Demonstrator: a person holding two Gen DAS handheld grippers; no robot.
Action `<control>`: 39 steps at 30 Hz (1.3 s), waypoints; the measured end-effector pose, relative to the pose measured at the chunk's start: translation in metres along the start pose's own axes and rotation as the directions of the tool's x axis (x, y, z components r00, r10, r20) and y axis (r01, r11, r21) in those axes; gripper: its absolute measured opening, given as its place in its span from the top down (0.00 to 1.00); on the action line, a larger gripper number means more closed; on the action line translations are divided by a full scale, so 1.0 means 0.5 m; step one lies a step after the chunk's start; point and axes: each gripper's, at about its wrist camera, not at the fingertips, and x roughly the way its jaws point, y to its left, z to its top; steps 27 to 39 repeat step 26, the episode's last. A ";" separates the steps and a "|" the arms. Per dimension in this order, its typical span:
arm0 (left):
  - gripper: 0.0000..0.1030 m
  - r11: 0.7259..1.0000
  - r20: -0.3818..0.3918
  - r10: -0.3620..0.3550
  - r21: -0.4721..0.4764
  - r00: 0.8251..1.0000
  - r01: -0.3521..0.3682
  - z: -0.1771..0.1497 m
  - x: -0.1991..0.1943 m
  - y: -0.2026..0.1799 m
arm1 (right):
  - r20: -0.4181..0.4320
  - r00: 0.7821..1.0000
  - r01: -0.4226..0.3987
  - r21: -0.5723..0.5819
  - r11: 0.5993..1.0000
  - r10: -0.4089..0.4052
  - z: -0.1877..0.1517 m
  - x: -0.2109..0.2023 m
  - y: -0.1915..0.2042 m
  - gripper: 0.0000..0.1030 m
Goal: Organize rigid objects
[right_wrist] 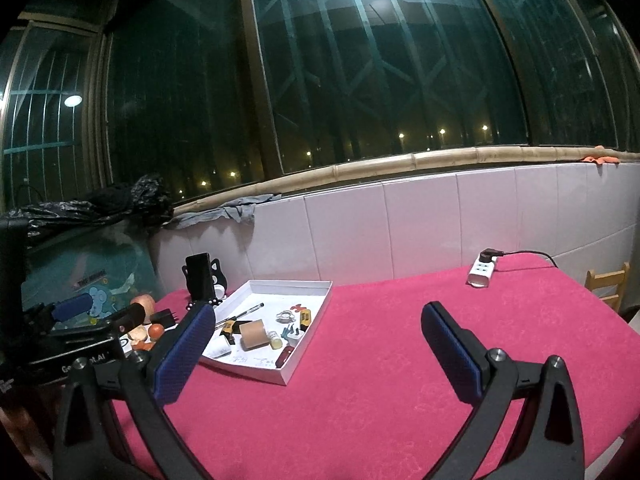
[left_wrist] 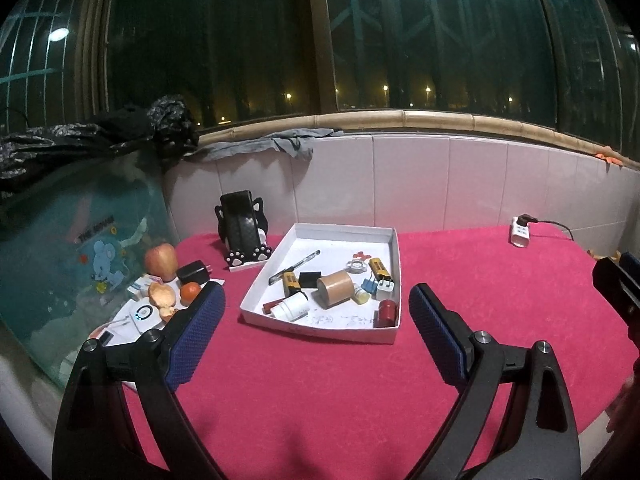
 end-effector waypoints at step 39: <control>0.09 0.999 -0.030 -0.038 -0.025 0.999 0.037 -0.007 0.017 0.009 | -0.038 0.999 -0.001 0.014 1.000 0.002 -0.010 0.006 -0.005 0.00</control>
